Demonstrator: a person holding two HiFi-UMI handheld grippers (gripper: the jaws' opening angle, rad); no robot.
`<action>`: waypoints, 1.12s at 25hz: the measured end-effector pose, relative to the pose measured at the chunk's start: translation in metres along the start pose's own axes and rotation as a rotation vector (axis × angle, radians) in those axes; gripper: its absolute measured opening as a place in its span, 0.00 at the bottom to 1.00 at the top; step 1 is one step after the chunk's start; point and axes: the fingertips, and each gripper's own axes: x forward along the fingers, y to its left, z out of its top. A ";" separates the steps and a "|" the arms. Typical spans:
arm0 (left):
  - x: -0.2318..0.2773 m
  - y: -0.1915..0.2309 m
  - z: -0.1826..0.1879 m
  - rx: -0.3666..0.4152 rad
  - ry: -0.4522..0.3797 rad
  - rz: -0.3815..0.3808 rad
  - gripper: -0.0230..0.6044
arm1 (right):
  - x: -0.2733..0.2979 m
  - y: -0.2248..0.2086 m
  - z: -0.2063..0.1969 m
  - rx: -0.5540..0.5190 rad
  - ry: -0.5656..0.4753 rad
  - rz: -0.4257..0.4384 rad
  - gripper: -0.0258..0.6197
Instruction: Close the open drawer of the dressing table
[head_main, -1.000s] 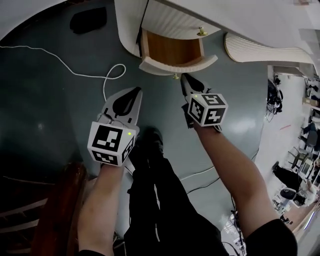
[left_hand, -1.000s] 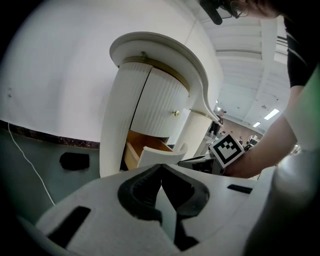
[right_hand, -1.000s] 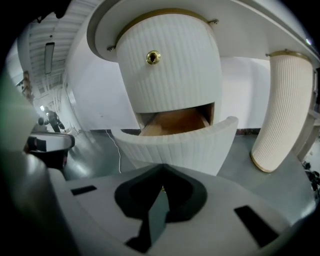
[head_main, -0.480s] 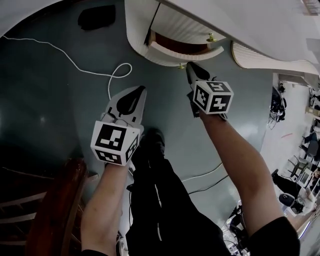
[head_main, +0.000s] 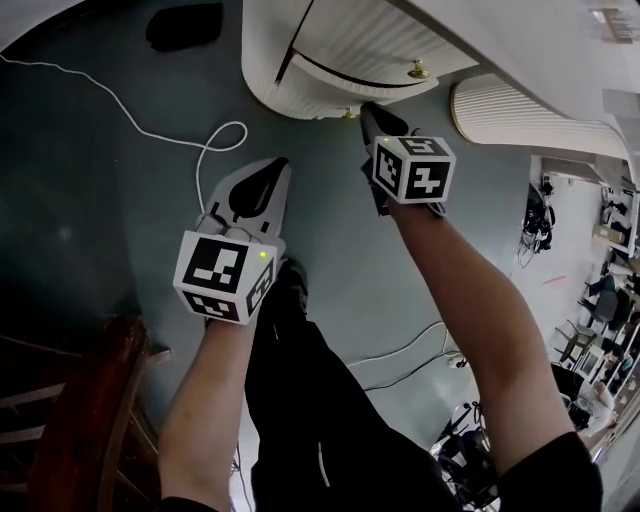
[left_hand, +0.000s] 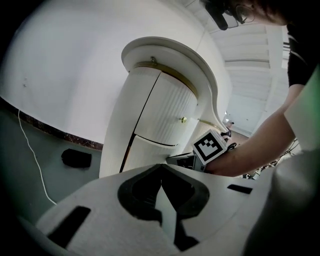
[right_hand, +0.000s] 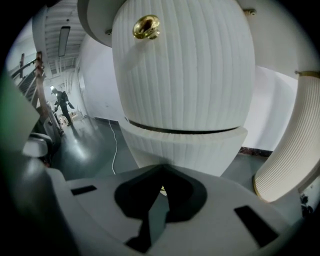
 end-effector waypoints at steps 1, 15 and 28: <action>-0.001 0.001 -0.002 -0.005 -0.005 0.004 0.05 | 0.001 0.000 0.001 -0.006 0.004 0.001 0.05; -0.009 0.010 -0.008 0.014 -0.017 0.025 0.05 | 0.009 -0.002 0.009 -0.016 0.012 -0.028 0.05; -0.033 -0.003 0.023 0.120 0.029 -0.001 0.05 | 0.003 0.011 0.006 -0.005 0.052 -0.005 0.05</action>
